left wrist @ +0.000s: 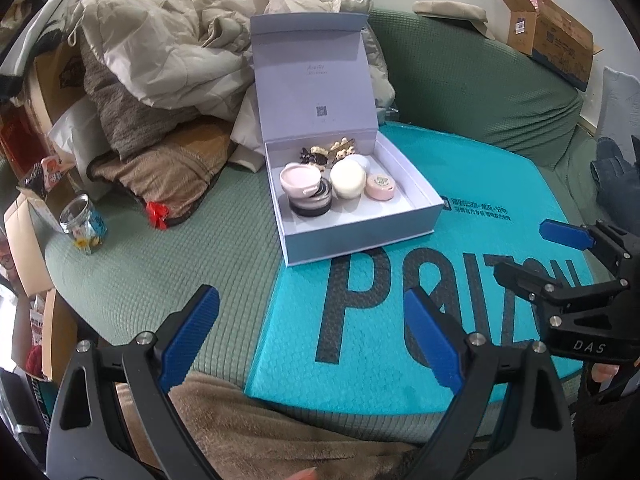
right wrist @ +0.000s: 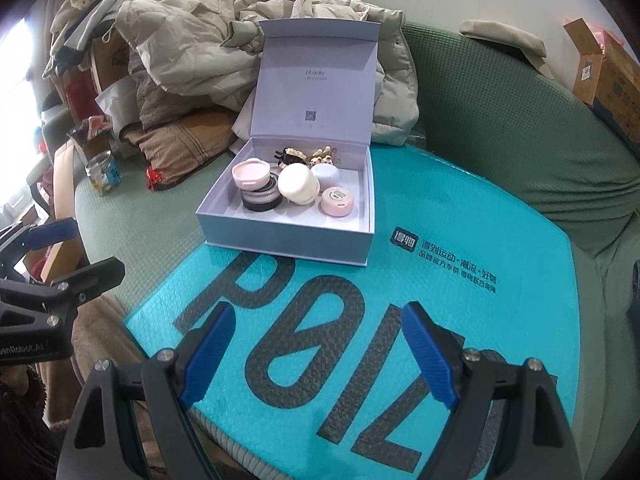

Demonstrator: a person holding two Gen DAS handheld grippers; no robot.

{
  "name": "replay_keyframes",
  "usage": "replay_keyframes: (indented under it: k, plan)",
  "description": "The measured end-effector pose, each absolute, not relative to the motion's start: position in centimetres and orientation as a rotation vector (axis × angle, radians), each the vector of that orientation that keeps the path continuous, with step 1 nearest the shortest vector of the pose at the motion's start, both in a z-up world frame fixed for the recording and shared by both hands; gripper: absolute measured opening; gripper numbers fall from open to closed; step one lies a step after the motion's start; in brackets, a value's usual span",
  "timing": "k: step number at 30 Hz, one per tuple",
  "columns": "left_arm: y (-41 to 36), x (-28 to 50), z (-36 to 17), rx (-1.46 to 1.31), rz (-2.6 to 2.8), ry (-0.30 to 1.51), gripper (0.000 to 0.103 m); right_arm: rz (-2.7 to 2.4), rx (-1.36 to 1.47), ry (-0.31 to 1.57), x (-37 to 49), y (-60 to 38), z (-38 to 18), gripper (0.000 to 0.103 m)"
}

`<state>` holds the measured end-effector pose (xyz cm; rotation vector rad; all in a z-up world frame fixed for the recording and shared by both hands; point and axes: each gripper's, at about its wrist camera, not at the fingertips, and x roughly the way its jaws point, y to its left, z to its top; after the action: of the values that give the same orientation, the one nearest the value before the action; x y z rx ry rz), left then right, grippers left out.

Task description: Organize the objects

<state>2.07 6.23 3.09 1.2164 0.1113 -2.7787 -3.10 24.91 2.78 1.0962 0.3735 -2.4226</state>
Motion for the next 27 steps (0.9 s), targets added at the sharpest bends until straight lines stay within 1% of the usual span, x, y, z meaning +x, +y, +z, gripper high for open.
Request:
replay_keyframes:
  k: [5, 14, 27]
  plan:
    - [6.1, 2.6, 2.4, 1.235, -2.766, 0.132, 0.093, -2.42, 1.099, 0.364, -2.6, 25.2, 2.5, 0.086]
    - [6.8, 2.9, 2.6, 1.216, -2.766, 0.072, 0.093, -2.42, 1.104, 0.364, -2.8, 25.3, 2.3, 0.086]
    - [7.1, 3.0, 2.7, 1.229, -2.788, 0.07, 0.093, -2.411, 1.112, 0.379, -2.9, 25.2, 2.0, 0.086]
